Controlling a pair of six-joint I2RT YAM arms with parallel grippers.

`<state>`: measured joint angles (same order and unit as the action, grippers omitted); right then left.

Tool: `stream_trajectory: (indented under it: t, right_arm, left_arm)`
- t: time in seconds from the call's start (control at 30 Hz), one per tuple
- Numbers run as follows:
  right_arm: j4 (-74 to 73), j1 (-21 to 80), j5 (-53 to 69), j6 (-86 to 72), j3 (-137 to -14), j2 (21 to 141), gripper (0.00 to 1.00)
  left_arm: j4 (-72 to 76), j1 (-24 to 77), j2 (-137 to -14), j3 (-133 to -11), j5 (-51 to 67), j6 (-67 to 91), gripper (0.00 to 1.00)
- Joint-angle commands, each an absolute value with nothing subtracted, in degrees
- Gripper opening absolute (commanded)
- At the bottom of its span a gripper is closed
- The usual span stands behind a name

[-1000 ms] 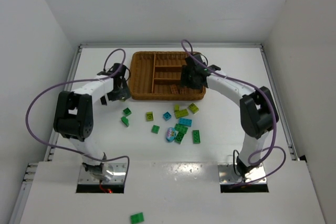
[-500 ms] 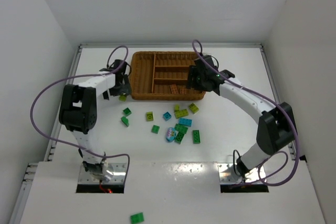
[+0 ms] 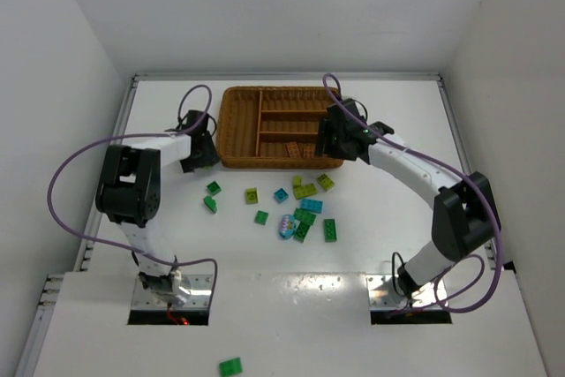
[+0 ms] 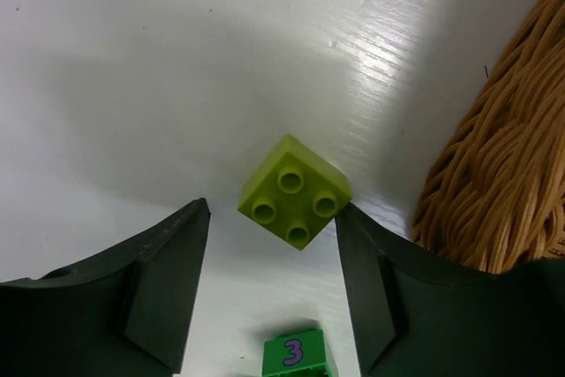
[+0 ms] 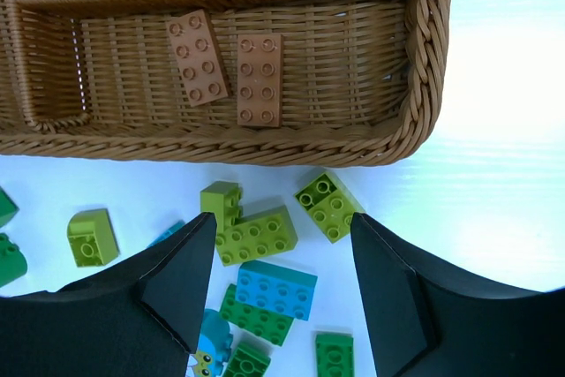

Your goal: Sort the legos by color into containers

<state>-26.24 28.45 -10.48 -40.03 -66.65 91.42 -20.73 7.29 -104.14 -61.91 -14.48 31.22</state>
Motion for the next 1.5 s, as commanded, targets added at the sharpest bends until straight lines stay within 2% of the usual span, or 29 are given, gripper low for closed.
stream_trajectory:
  t: [0.0, 0.07, 0.13, 0.33, 0.43, 0.67, 0.8, 0.83, 1.03, 1.27, 1.47]
  right_arm:
    - [-25.7, 28.7, -11.1, -40.7, -66.4, 89.4, 0.63]
    - [-25.7, 28.7, -11.1, -40.7, -66.4, 89.4, 0.63]
    - [-25.7, 28.7, -10.6, -40.7, -65.8, 89.4, 0.63]
    - [-25.7, 28.7, -10.5, -40.7, -65.8, 89.4, 0.63]
    - [-25.7, 28.7, -10.5, -40.7, -65.8, 90.0, 0.63]
    - [-25.7, 28.7, -10.0, -40.7, -66.4, 91.0, 0.63]
    - [-25.7, 28.7, -10.0, -41.2, -66.4, 91.1, 0.63]
    - [-25.7, 28.7, -10.0, -41.2, -66.4, 91.1, 0.63]
    - [-26.8, 28.7, -10.8, -41.2, -66.4, 89.9, 0.63]
    - [-28.0, 28.7, -13.0, -40.7, -66.4, 87.5, 0.63]
    - [-29.2, 28.2, -16.3, -41.2, -64.3, 85.1, 0.63]
  left_arm:
    - [-18.1, 5.7, -103.0, -60.4, -14.7, 33.9, 0.65]
    - [-18.1, 3.8, -103.0, -60.4, -14.7, 35.4, 0.79]
    - [-18.1, 2.6, -103.0, -60.4, -14.7, 36.0, 0.84]
    - [-18.1, -0.4, -106.3, -62.1, -10.4, 34.8, 0.84]
    - [-18.6, -0.4, -106.3, -62.1, -10.4, 34.8, 0.78]
    - [-20.2, -0.4, -104.3, -60.8, -10.4, 36.8, 0.78]
    - [-20.7, -0.4, -105.0, -60.8, -8.4, 37.4, 0.65]
    - [-20.7, -0.4, -105.0, -60.8, -7.1, 37.4, 0.57]
    - [-21.4, -0.4, -103.2, -61.3, -5.1, 38.1, 0.40]
    - [-24.8, 1.0, -91.2, -67.1, -5.1, 35.8, 0.40]
    - [-25.3, 7.6, -91.4, -73.9, -3.2, 35.8, 0.36]
